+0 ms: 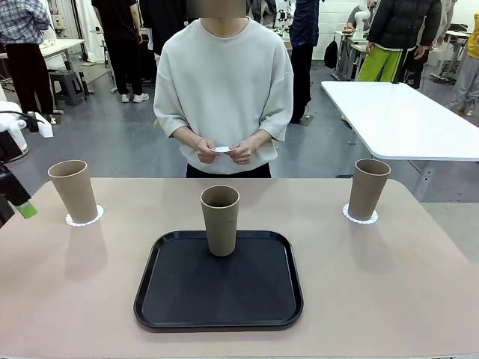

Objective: Place coasters on the table and set cups on them.
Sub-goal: Take one Reusable plastic cup from the Flat Tray and place it on a coaster set by the human.

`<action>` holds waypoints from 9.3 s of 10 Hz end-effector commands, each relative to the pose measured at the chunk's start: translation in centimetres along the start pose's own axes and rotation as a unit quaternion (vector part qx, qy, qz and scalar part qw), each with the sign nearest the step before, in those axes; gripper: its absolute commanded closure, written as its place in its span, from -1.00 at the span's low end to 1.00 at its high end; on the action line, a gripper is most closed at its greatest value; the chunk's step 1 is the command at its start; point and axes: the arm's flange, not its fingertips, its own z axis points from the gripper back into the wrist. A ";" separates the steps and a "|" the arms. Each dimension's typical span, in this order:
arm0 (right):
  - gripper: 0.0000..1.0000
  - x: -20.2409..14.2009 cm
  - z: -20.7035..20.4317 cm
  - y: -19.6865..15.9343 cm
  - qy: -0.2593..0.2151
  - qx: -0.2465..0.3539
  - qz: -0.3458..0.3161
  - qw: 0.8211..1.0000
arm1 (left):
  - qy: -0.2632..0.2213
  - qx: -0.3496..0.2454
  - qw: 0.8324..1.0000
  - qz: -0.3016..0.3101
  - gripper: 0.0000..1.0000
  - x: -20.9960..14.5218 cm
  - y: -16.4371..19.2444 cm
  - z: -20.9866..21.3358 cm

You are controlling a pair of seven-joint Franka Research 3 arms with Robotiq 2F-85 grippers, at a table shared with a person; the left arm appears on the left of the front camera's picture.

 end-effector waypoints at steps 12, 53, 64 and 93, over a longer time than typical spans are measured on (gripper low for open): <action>-1.00 0.0 0.0 0.1 0.001 0.002 -0.005 1.000 | -0.199 -0.390 0.867 0.240 -1.00 -12.2 13.3 1.3; -1.00 1.9 -3.1 3.0 0.052 -0.037 0.033 0.997 | -0.206 -0.479 0.809 0.272 -1.00 -18.1 19.4 0.0; -1.00 2.7 -31.7 17.5 0.254 -0.298 0.415 0.821 | -0.206 -0.479 0.809 0.272 -1.00 -18.1 19.4 0.0; -1.00 0.5 -47.2 4.4 0.160 -0.038 0.589 0.791 | -0.206 -0.479 0.809 0.272 -1.00 -18.1 19.4 0.0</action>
